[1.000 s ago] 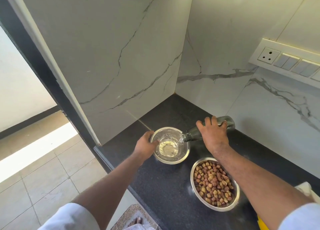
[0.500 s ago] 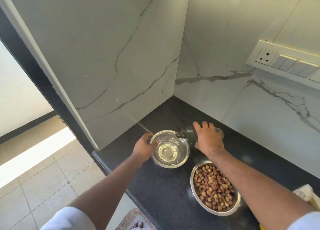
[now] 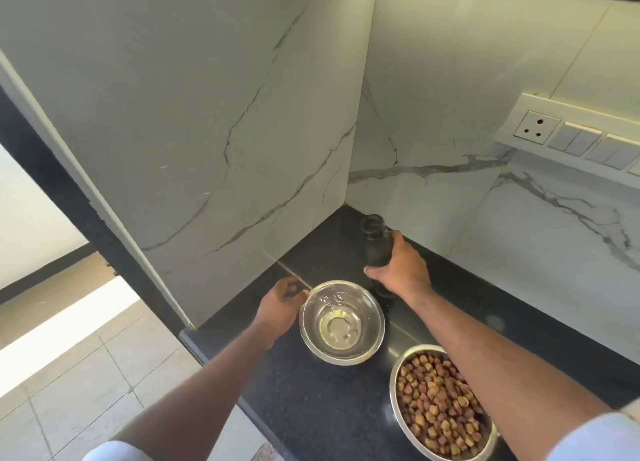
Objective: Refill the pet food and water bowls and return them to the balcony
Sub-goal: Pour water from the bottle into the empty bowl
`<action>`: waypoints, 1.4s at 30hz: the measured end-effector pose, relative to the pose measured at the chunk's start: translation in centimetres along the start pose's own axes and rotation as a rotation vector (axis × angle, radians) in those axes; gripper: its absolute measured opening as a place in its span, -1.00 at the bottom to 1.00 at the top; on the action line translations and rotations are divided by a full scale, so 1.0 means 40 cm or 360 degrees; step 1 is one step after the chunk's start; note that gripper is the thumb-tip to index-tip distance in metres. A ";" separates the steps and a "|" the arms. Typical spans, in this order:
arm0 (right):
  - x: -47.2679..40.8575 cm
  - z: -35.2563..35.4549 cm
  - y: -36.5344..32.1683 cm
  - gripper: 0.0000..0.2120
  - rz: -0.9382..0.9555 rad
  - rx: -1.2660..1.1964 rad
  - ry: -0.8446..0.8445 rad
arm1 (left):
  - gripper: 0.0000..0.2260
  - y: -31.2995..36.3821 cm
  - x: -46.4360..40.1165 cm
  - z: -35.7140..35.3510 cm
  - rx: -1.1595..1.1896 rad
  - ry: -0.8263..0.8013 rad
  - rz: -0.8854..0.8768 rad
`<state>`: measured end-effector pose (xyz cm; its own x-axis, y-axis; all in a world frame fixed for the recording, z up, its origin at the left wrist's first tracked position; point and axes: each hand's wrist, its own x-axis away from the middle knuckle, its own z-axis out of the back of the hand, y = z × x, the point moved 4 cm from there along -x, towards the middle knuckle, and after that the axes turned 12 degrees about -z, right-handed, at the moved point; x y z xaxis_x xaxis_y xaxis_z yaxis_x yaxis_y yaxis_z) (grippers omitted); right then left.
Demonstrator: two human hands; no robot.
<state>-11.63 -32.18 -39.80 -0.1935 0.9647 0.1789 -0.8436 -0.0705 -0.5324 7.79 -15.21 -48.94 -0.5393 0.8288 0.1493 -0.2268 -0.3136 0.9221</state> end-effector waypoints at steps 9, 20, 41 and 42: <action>-0.079 -0.099 -0.036 -0.26 -0.0181 -0.0573 -0.0028 | -0.58 -0.013 -0.094 0.023 -0.0019 -0.0045 0.0014; -0.115 -0.167 -0.046 -0.29 -0.0191 -0.0638 0.0036 | -0.53 -0.008 -0.177 -0.017 0.0108 -0.0150 0.0026; -0.110 -0.197 -0.036 -0.23 -0.0279 -0.0665 0.0034 | -0.53 -0.005 -0.204 -0.044 0.0047 -0.0318 -0.0029; -0.110 -0.198 -0.037 -0.22 -0.0287 -0.0668 0.0034 | -0.53 -0.006 -0.205 -0.043 0.0045 -0.0325 -0.0029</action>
<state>-5.59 -34.30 -46.36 -0.0480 0.9574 0.2847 -0.5859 0.2038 -0.7844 10.86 -22.72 -51.01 -0.3590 0.9118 0.1994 -0.2104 -0.2872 0.9345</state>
